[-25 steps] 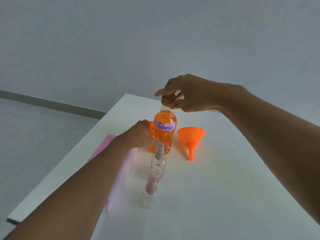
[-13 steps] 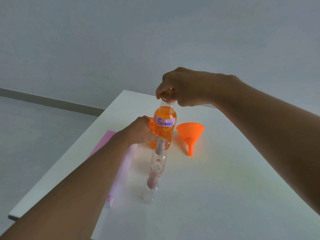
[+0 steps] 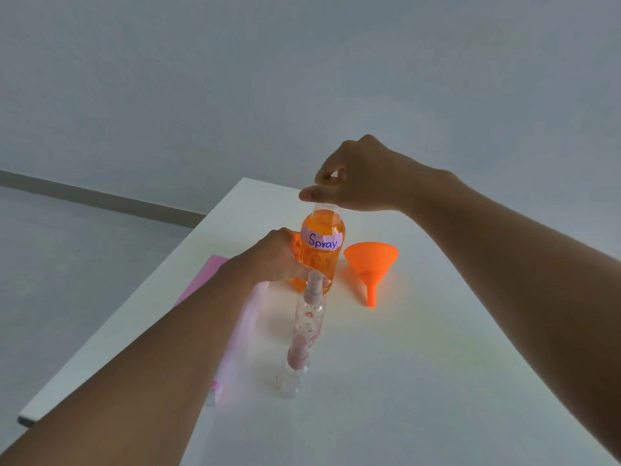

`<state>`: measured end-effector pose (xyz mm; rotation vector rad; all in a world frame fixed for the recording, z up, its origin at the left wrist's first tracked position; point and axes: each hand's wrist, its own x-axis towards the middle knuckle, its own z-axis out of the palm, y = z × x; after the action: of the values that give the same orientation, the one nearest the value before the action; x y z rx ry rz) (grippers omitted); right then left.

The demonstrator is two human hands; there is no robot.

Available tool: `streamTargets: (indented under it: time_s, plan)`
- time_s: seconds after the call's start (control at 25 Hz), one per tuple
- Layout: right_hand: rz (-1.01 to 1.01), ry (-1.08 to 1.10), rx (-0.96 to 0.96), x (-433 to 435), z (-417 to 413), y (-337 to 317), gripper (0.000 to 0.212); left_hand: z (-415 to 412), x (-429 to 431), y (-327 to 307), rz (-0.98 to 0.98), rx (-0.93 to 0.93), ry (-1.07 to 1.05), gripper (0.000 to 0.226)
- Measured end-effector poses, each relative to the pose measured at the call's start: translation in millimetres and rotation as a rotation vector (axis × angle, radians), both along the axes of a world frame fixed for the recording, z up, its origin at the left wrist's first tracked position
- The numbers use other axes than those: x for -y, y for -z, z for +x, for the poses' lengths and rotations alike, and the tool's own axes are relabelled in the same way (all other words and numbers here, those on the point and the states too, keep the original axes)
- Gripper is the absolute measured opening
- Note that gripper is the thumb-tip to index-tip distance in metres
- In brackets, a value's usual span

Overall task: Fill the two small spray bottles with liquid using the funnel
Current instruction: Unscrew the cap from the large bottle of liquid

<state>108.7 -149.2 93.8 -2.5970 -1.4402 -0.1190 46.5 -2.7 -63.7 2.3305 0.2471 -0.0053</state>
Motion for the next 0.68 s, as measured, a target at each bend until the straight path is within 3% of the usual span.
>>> streamTargets:
  time_s: [0.16, 0.24, 0.36, 0.56, 0.68]
  plan:
    - [-0.040, -0.105, -0.014, 4.1, -2.5, 2.0, 0.028, 0.4, -1.4, 1.0, 0.011, -0.009, 0.000, 0.056]
    - [-0.025, -0.164, -0.029, 10.1, -0.2, -4.8, 0.032, 0.2, -2.0, 0.5, 0.013, -0.015, 0.006, 0.054]
    - [0.184, -0.145, -0.083, 24.3, 4.3, -15.1, 0.040, -1.5, -0.7, -1.8, 0.031, -0.021, -0.002, 0.051]
    - [0.698, 0.059, -0.342, 78.0, -2.2, 30.8, 0.022, -3.5, 5.7, -11.7, 0.092, -0.056, 0.008, 0.049]
    - [0.711, 0.234, -0.524, 113.6, -11.8, 90.0, 0.023, -5.7, 6.5, -14.0, 0.115, -0.075, -0.018, 0.047]
